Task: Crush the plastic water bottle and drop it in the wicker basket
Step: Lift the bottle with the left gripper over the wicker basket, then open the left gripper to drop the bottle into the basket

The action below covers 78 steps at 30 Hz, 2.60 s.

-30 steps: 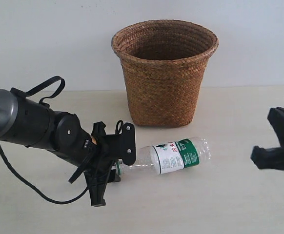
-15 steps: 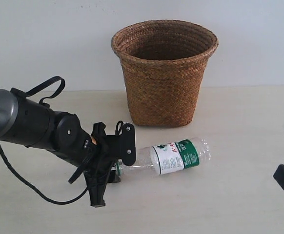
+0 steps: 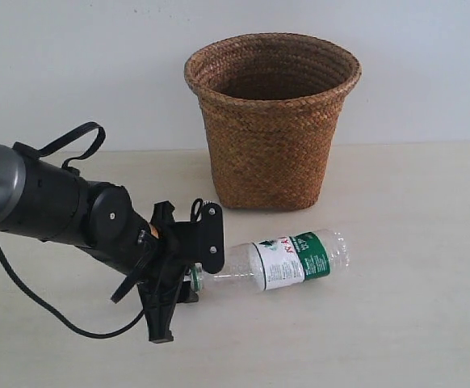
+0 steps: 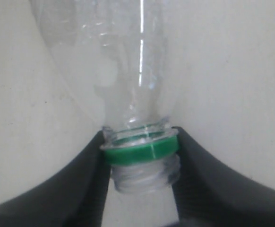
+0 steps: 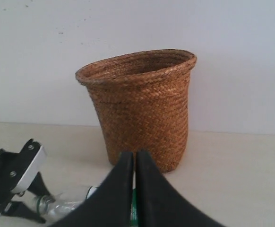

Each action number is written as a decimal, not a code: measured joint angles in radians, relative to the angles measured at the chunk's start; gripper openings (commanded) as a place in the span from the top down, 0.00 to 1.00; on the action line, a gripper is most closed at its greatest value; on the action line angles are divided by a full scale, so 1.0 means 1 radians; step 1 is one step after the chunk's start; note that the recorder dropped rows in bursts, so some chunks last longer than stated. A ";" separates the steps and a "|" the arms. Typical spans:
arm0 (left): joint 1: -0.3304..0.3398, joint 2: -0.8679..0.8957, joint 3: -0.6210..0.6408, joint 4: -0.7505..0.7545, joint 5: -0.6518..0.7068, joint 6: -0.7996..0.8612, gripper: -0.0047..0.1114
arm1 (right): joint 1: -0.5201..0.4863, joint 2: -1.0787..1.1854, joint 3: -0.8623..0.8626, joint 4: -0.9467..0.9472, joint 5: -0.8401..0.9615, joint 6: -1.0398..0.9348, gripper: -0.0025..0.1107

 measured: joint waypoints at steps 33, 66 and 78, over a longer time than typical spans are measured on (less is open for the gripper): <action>-0.002 -0.621 -0.019 -0.317 -0.009 -0.331 0.93 | 0.000 -0.239 0.000 0.000 0.403 -0.002 0.98; 0.270 -0.521 -0.243 -0.401 0.146 -0.587 0.93 | 0.000 -0.239 0.000 0.000 0.403 -0.002 0.98; 0.353 -1.052 0.310 -0.581 -0.238 -0.525 0.93 | 0.000 -0.239 0.000 0.004 0.403 0.054 0.98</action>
